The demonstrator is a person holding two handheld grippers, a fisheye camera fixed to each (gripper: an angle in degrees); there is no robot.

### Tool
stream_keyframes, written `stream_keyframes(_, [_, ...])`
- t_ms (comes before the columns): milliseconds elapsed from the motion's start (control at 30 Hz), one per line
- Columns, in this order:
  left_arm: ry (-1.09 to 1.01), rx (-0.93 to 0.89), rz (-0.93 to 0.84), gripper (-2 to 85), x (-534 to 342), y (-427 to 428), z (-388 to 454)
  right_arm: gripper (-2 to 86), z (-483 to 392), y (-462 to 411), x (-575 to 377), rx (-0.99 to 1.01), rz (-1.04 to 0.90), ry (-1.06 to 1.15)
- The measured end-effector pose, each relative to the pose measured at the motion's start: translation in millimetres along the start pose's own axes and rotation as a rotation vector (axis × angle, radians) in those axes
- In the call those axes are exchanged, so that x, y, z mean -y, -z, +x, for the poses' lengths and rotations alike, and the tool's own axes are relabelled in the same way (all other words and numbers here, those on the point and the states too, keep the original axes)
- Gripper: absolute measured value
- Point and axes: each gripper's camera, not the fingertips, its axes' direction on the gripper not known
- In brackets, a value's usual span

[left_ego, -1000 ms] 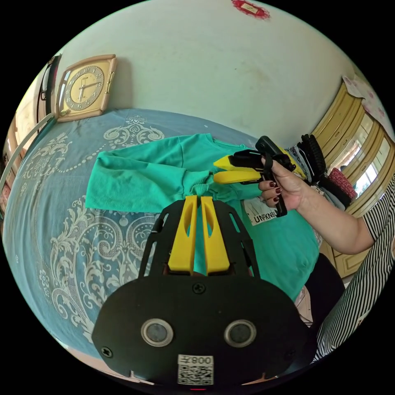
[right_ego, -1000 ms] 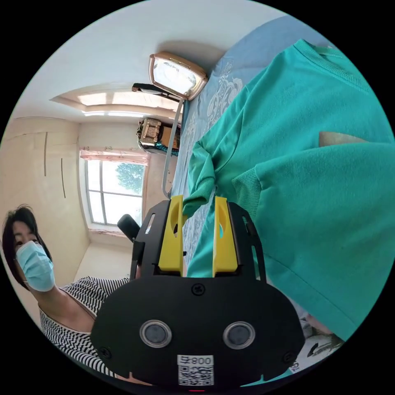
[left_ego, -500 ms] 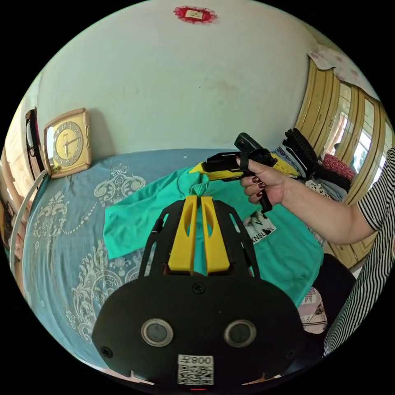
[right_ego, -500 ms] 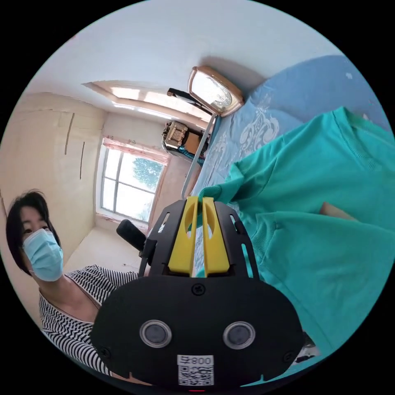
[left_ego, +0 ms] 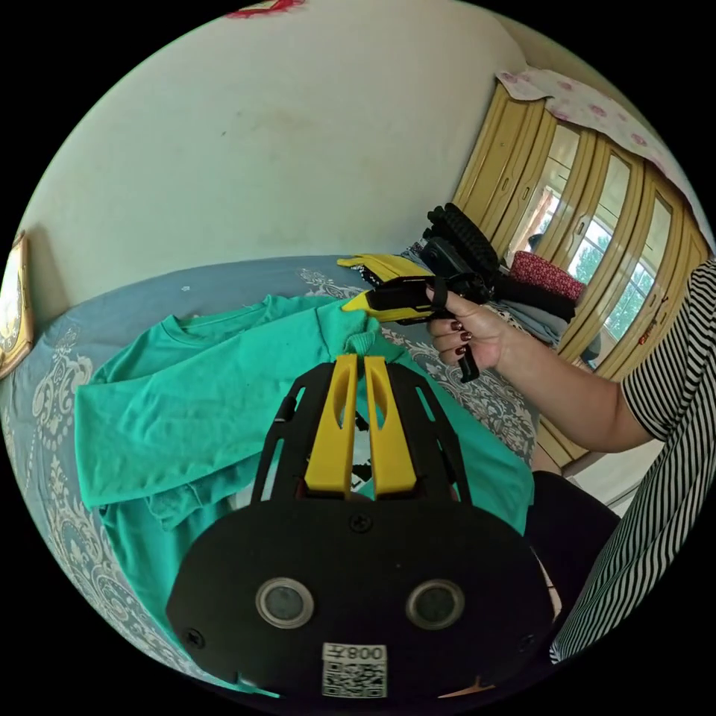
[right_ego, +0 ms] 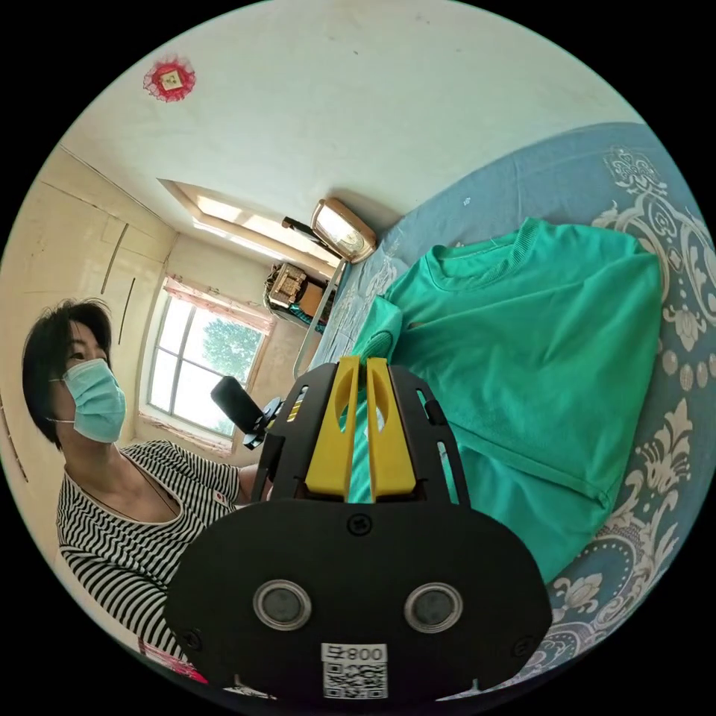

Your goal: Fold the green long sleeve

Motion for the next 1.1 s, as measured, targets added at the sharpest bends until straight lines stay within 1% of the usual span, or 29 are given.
stream_keyframes(233, [-0.019,-0.018,-0.077,1.9,22.5,-41.9,18.4,1.3,47.0,24.3,-31.4,-0.019,0.015,-0.043])
stream_keyframes(400, [0.009,-0.026,-0.157,1.9,34.9,-83.8,19.3,1.3,84.1,21.7,-33.4,-0.132,-0.032,-0.093])
stream_keyframes(500, [0.019,-0.039,-0.194,2.0,40.2,-101.3,21.5,1.3,96.2,17.9,-36.2,-0.161,-0.052,-0.112])
stream_keyframes(867, [0.018,-0.025,-0.244,2.5,64.6,-127.1,34.0,1.3,110.6,11.8,-27.6,-0.188,-0.045,-0.134])
stream_keyframes(933, [0.017,-0.033,-0.288,2.9,69.6,-134.0,35.3,1.2,112.9,7.9,-25.4,-0.204,-0.053,-0.150])
stream_keyframes(1033, [-0.004,-0.046,-0.298,3.9,75.4,-135.0,41.3,1.1,110.2,4.4,-24.2,-0.215,-0.047,-0.167])
stream_keyframes(1100, [-0.013,-0.087,-0.310,5.1,79.2,-131.4,46.5,0.9,103.3,8.8,-26.2,-0.238,-0.006,-0.194])
